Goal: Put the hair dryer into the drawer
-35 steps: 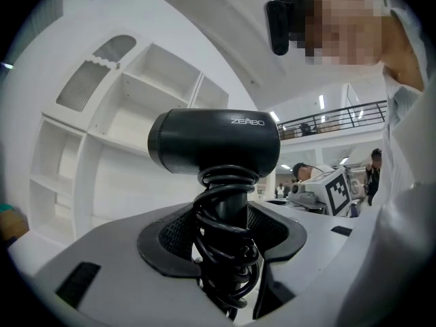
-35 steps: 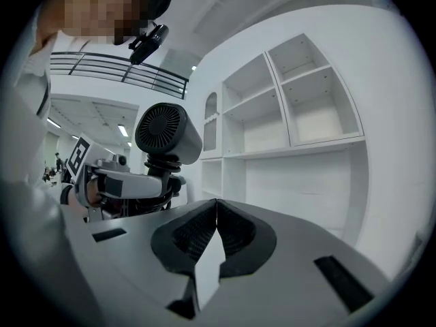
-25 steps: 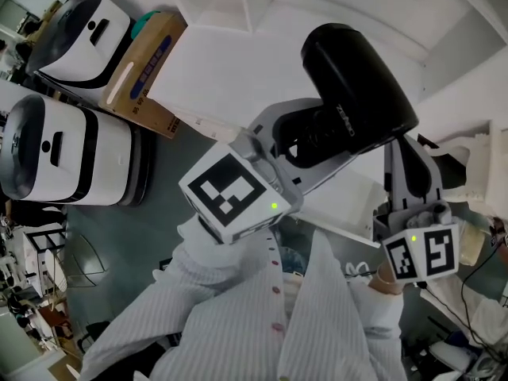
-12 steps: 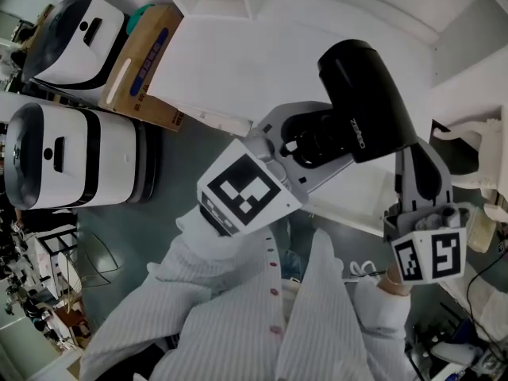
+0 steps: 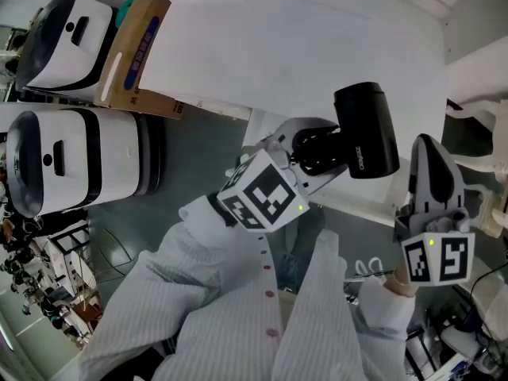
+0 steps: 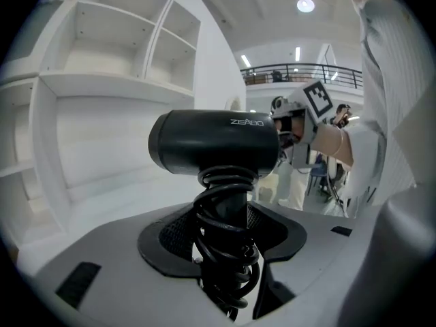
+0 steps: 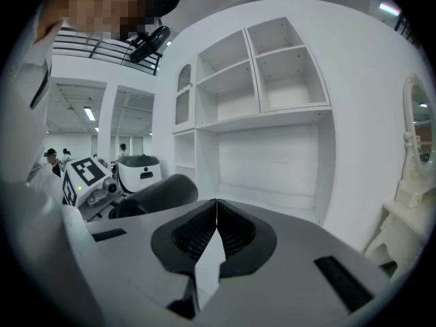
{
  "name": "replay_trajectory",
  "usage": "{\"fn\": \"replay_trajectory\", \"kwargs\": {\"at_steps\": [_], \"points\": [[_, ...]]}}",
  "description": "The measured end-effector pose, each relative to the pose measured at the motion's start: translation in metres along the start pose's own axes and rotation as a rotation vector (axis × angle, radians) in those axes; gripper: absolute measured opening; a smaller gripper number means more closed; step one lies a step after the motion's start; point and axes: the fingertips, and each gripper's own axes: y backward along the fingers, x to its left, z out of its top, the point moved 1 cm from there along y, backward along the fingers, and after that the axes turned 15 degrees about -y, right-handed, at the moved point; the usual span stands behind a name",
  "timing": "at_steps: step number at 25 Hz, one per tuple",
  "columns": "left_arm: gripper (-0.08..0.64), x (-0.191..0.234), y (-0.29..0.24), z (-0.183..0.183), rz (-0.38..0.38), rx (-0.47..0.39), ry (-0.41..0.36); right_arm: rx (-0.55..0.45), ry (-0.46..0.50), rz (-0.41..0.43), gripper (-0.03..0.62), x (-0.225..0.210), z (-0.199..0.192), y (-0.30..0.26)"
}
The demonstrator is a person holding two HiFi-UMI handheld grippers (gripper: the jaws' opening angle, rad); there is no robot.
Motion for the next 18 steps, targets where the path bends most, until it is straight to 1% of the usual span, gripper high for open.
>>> {"fn": "replay_trajectory", "kwargs": {"at_steps": [3, 6, 11, 18], "points": [[0.227, -0.023, -0.014, -0.027, -0.059, 0.066, -0.031, 0.011, -0.016, -0.012, 0.011, -0.006, -0.011, -0.001], [0.227, -0.045, -0.029, -0.050, -0.115, 0.110, -0.031, 0.025, -0.025, -0.013, 0.011, -0.009, -0.023, -0.005], [0.227, -0.068, -0.052, -0.081, -0.193, 0.175, -0.043, 0.048, -0.056, -0.006, 0.011, -0.016, -0.039, -0.011], [0.227, -0.100, -0.080, -0.127, -0.298, 0.291, -0.111, 0.071, -0.099, -0.003, 0.011, -0.032, -0.065, -0.011]]}}
